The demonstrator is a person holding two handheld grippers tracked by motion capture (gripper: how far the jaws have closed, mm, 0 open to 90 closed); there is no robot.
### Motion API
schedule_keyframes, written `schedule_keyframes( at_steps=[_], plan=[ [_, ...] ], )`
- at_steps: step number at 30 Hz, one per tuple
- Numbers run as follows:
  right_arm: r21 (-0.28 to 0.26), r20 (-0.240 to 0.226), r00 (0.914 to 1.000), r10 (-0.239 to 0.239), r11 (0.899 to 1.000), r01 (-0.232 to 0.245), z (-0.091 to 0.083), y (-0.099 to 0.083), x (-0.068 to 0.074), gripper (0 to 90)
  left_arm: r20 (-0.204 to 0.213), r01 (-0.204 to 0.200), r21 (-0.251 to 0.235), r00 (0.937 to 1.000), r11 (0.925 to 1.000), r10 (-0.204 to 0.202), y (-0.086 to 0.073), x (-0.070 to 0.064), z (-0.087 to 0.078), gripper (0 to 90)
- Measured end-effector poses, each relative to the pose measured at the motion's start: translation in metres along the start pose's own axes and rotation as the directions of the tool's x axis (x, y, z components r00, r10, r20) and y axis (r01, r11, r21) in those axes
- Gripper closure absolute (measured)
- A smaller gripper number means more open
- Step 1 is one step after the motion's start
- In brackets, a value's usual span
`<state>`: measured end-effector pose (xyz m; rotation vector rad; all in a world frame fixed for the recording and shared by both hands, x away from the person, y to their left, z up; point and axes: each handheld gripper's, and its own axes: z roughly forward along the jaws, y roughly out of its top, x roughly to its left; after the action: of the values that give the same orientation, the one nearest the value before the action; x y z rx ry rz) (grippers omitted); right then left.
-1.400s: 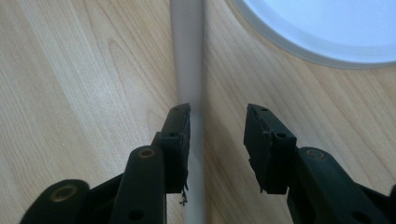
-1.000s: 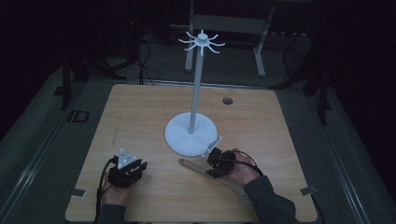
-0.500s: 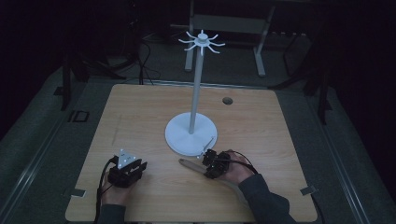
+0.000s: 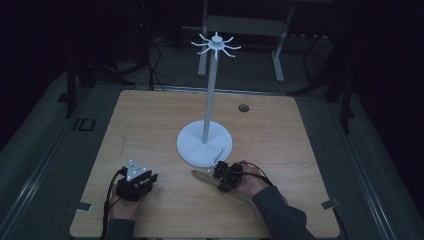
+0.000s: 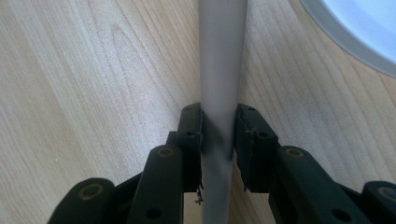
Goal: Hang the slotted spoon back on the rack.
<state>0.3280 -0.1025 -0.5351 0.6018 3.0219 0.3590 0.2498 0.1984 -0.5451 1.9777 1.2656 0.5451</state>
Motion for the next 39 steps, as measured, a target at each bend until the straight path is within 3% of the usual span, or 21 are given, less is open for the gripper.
schedule_keyframes(
  at_steps=[7, 18, 30, 39],
  plan=[
    [-0.004, 0.015, 0.9998, -0.013, 1.000, 0.013, -0.001, -0.001, 0.002, 74.1, 0.000, 0.000, 0.000, 1.0000, 1.0000, 0.000, 0.000, 0.000, 0.000, 71.4],
    [-0.053, 0.021, 0.9996, -0.020, 0.998, 0.021, -0.008, -0.006, 0.004, 74.2, -0.001, 0.004, -0.001, 1.0000, 1.0000, -0.004, 0.000, 0.000, 0.001, 71.4],
    [-0.131, 0.032, 0.9991, 0.027, 0.991, -0.023, -0.023, -0.014, -0.002, 74.1, -0.004, 0.005, -0.003, 1.0000, 1.0000, -0.005, -0.001, 0.000, 0.001, 70.7],
    [-0.252, 0.044, 0.9968, 0.066, 0.966, -0.053, -0.046, -0.023, -0.007, 74.0, -0.004, 0.007, -0.003, 1.0000, 1.0000, -0.007, 0.000, 0.000, 0.002, 70.5]
  ],
)
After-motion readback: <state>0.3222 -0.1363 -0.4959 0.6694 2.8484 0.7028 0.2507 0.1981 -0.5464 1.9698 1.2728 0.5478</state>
